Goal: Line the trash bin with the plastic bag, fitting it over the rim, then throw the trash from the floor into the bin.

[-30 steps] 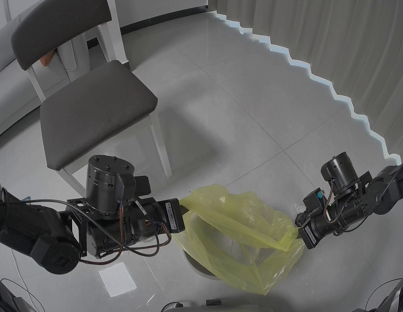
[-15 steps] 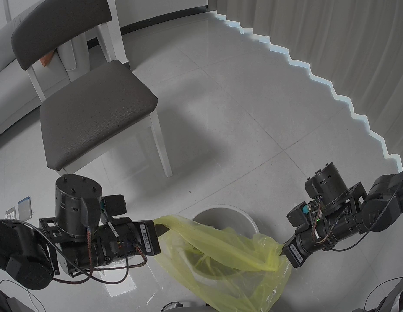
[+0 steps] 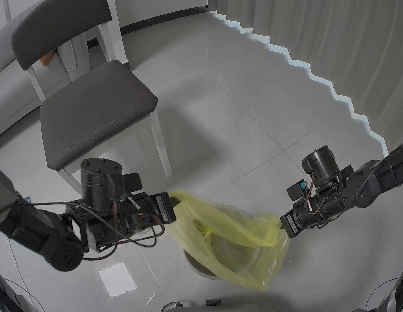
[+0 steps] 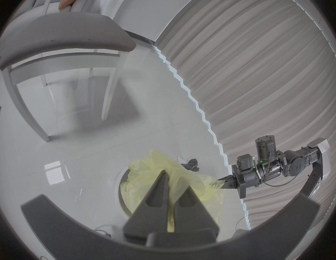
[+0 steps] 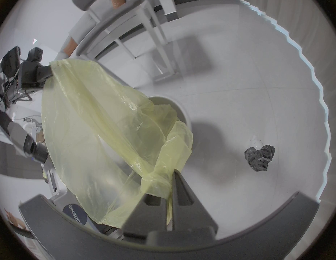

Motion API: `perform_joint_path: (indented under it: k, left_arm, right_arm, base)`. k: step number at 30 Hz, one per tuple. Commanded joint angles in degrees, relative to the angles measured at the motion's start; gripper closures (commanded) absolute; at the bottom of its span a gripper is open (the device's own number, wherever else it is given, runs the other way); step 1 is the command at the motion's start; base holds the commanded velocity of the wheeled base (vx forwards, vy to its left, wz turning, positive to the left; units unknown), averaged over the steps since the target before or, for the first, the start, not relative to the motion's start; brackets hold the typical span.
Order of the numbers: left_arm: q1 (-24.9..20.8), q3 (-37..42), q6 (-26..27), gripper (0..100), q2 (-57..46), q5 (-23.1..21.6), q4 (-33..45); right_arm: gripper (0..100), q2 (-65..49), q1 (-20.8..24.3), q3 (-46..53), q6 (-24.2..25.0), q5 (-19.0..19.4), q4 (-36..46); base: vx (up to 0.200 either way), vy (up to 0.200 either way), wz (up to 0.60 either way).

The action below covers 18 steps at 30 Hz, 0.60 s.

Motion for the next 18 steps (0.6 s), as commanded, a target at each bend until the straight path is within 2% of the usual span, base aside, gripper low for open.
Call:
perform_joint_path:
  k: [1,4,7,18]
  left_arm:
    - [2.06,-6.72,0.06,100,10.24,-1.45,-1.92]
    - [2.68,-9.71,0.06,100,12.61,-2.24,-1.48]
    - [2.68,-9.45,0.15,100,13.31,-2.24,-1.39]
    - [2.32,0.84,0.06,100,6.46,-2.24,-1.04]
  right_arm:
    - [100,6.55,-4.46,-3.87,-0.43,0.16,-0.09]
    - [100,7.34,-5.78,-4.22,-0.43,0.43,-0.26]
    - [100,7.52,-5.96,-3.61,-0.43,1.31,-0.18]
    - [100,2.77,-1.82,3.86,-0.35,1.57,-0.09]
  base:
    - [0.000,0.000,0.00]
    - [0.000,0.000,0.00]
    - [0.000,0.000,0.00]
    - [0.000,0.000,0.00]
